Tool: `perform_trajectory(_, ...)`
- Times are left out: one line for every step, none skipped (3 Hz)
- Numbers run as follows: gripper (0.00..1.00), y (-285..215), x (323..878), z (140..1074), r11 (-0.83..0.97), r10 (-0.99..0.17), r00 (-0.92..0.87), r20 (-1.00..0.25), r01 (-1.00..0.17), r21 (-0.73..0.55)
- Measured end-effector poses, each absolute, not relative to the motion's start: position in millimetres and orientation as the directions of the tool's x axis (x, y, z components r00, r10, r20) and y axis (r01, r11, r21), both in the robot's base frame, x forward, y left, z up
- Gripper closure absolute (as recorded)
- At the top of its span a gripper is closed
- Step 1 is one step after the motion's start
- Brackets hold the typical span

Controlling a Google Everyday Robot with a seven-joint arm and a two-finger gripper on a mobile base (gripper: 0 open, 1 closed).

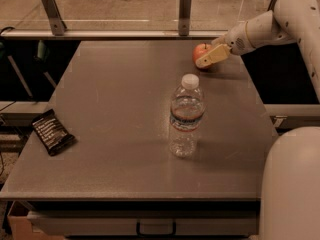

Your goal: Pick apple

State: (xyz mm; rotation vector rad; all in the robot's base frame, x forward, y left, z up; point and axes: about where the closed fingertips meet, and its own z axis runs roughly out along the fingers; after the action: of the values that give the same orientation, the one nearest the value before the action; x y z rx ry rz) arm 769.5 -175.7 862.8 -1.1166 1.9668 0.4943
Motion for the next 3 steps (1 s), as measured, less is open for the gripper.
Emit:
perform_trajectory(0.47, -174.8, 769.7, 858.3, 0.523, -0.495, -0.284, -0.821, -0.852, -0.020)
perform_trajectory(0.70, -174.0, 753.9, 878.2, 0.479, -0.459, -0.234, -0.857, -0.878, -0.016)
perform_trajectory(0.95, -167.1, 707.7, 928.1, 0.388, -0.375, -0.129, -0.918, -0.921, -0.029)
